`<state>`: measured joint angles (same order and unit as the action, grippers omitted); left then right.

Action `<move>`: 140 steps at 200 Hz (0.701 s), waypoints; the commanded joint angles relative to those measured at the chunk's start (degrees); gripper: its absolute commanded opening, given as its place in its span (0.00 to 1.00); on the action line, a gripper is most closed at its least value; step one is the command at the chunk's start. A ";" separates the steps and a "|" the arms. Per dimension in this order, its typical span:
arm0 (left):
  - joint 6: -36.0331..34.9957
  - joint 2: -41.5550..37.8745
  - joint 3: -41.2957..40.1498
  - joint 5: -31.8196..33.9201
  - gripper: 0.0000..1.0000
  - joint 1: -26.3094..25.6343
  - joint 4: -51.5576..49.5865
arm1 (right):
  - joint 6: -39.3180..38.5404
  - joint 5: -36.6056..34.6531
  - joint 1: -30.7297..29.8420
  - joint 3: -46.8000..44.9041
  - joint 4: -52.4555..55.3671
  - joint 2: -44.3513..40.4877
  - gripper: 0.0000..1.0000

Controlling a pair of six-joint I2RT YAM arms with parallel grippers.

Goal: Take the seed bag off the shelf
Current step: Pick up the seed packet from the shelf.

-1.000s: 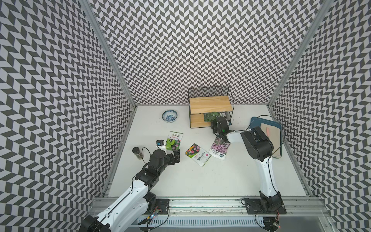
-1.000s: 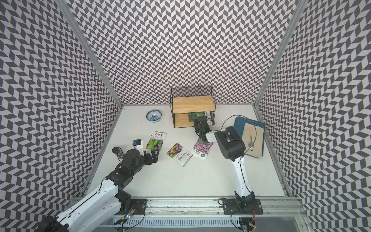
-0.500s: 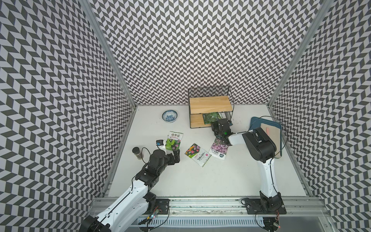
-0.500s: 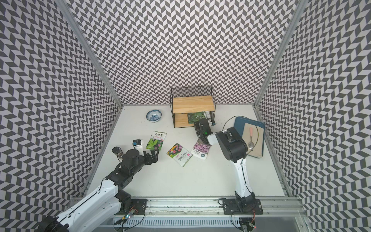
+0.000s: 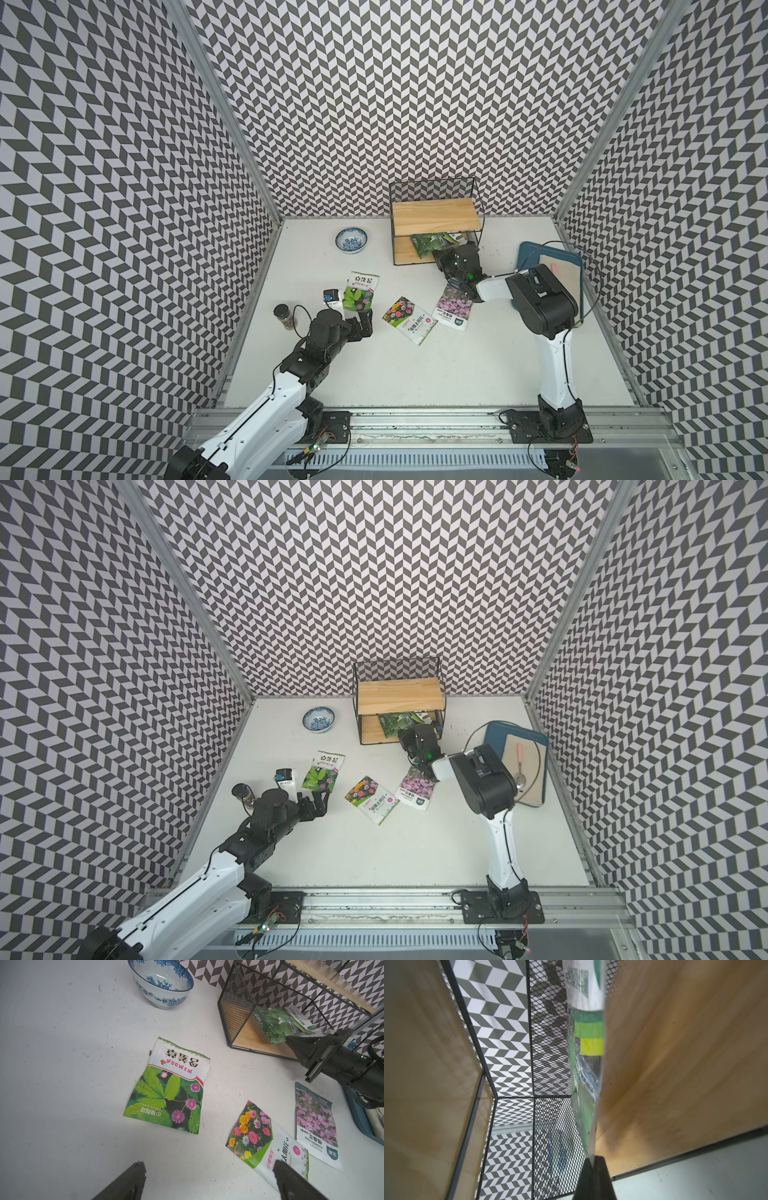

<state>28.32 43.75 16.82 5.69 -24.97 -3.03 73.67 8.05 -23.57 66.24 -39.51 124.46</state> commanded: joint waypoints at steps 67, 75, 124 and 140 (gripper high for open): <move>-0.23 -0.66 -0.73 -0.42 1.00 0.40 1.45 | -9.19 9.56 0.46 -8.29 -2.81 -8.75 0.00; -0.28 -0.66 -0.73 -0.42 1.00 0.36 1.46 | -9.22 10.20 0.49 -9.56 -3.41 -9.62 0.00; -0.21 -0.59 -0.73 -0.33 1.00 0.47 1.53 | -5.95 12.57 -0.01 -20.01 -8.74 -14.42 0.00; -0.20 -0.50 -0.73 -0.33 1.00 0.46 1.53 | -5.53 13.08 -0.40 -22.69 -10.30 -15.19 0.00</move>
<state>28.34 43.75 16.62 5.69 -24.73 -3.01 67.07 19.33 -23.46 46.81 -43.86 111.72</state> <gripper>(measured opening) 0.998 0.053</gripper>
